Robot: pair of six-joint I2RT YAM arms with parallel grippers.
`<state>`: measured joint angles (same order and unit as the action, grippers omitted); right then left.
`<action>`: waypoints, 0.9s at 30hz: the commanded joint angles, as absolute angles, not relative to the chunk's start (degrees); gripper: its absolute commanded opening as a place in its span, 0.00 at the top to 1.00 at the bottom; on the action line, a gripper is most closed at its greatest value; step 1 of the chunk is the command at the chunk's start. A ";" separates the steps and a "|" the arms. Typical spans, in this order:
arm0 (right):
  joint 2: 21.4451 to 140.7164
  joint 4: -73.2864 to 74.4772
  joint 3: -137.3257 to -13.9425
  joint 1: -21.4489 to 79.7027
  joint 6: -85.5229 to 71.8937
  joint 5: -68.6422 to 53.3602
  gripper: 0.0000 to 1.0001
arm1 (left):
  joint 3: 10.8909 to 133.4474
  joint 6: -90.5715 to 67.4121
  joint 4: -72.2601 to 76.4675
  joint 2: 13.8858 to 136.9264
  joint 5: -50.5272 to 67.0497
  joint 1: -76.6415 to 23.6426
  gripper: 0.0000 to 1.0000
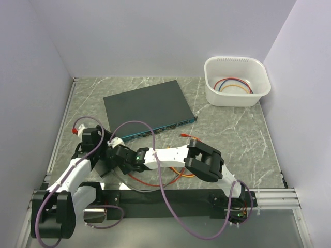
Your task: Insert the plug into the switch port
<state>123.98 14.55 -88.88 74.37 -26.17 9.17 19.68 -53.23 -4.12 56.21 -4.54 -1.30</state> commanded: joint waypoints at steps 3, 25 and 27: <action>123.67 13.00 -90.00 69.61 -25.66 17.49 1.00 | 16.17 -54.14 -7.12 51.95 2.98 -1.67 0.13; 128.58 20.83 -101.42 68.29 -38.57 18.82 1.00 | 13.62 -55.72 -6.50 55.46 4.84 -3.87 0.11; 130.07 21.70 -103.44 67.94 -39.98 17.06 1.00 | 13.27 -55.63 -6.33 55.46 4.92 -3.87 0.11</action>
